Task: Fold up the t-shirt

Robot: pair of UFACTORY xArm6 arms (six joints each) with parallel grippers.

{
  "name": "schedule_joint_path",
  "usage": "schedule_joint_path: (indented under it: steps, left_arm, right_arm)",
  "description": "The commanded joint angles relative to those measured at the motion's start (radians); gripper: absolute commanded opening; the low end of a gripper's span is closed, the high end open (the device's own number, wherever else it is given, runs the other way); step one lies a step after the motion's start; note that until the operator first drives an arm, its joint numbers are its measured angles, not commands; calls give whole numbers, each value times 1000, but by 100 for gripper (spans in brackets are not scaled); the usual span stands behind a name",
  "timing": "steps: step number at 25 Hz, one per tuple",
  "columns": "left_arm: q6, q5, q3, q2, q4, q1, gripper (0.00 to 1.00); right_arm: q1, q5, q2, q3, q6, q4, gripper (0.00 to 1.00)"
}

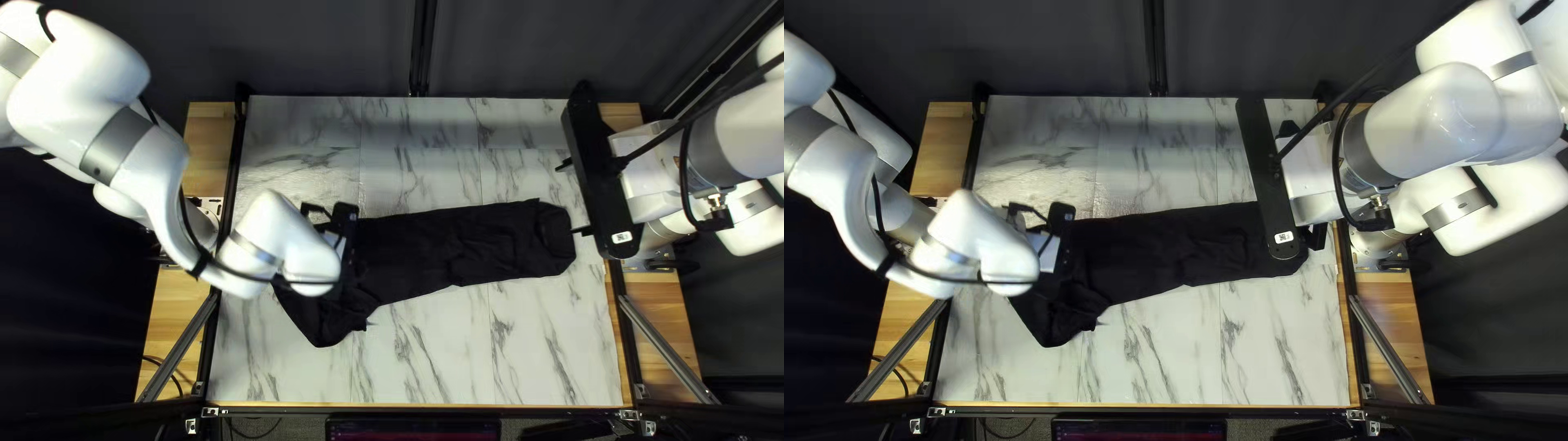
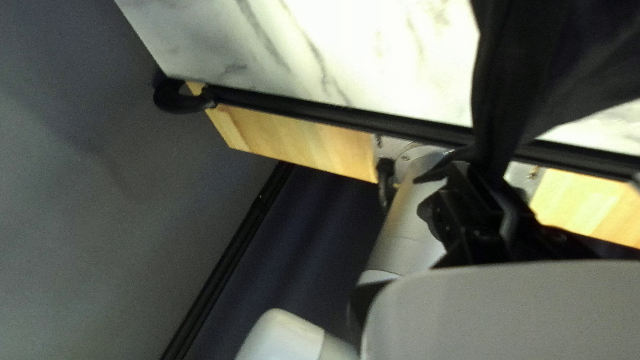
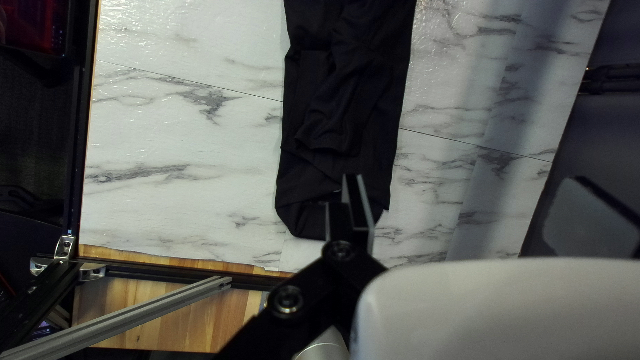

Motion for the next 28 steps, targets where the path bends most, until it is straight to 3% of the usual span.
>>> schedule_joint_path:
  steps: [1, 8, 10, 11, 14, 21, 28]
  left_arm:
    - [-27, -38, -41, 75, -23, -39, 0]
    - [-32, -129, -71, 177, -51, -59, 0]
    - [-25, -150, -66, 181, -58, -58, 5]
    - [-19, -154, -67, 178, -60, -57, 100]
    - [-1, -135, -101, 170, -60, -63, 100]
    - [52, -72, -297, 218, -16, -114, 100]
    - [234, -287, -406, 373, 35, -59, 100]
  right_arm:
    - [0, 0, 0, 0, 0, 0, 100]
    - [0, 0, 0, 0, 0, 0, 100]
    - [0, 0, 0, 0, 0, 0, 100]
    - [0, 0, 0, 0, 0, 0, 100]
    - [0, 0, 0, 0, 0, 0, 100]
    - [0, 0, 0, 0, 0, 0, 100]
    - [0, 0, 0, 0, 0, 0, 100]
